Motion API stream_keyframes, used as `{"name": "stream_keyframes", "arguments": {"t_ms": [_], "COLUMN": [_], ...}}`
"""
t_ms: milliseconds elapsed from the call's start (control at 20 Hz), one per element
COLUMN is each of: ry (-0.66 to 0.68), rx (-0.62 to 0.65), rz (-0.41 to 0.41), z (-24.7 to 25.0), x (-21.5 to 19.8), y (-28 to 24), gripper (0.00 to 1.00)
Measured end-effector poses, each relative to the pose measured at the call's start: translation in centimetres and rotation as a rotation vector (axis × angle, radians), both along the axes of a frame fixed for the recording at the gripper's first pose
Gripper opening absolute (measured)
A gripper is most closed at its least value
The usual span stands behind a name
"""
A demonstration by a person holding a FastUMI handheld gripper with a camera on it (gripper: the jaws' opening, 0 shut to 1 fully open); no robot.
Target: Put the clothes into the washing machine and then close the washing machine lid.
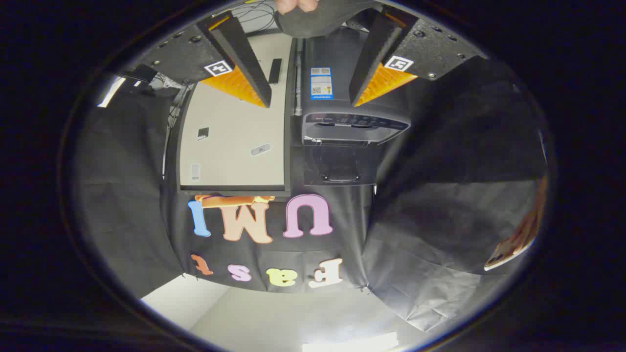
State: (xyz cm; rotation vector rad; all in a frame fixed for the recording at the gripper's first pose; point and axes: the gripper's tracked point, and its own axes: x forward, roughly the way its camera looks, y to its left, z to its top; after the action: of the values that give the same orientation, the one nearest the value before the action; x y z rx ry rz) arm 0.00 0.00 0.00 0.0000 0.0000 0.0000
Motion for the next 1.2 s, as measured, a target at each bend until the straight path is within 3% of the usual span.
{"name": "stream_keyframes", "arguments": {"t_ms": [1200], "ry": [0.008], "rx": [0.0], "rz": [0.005], "z": [-0.27], "x": [0.23], "y": [0.25], "gripper": [0.97]}}
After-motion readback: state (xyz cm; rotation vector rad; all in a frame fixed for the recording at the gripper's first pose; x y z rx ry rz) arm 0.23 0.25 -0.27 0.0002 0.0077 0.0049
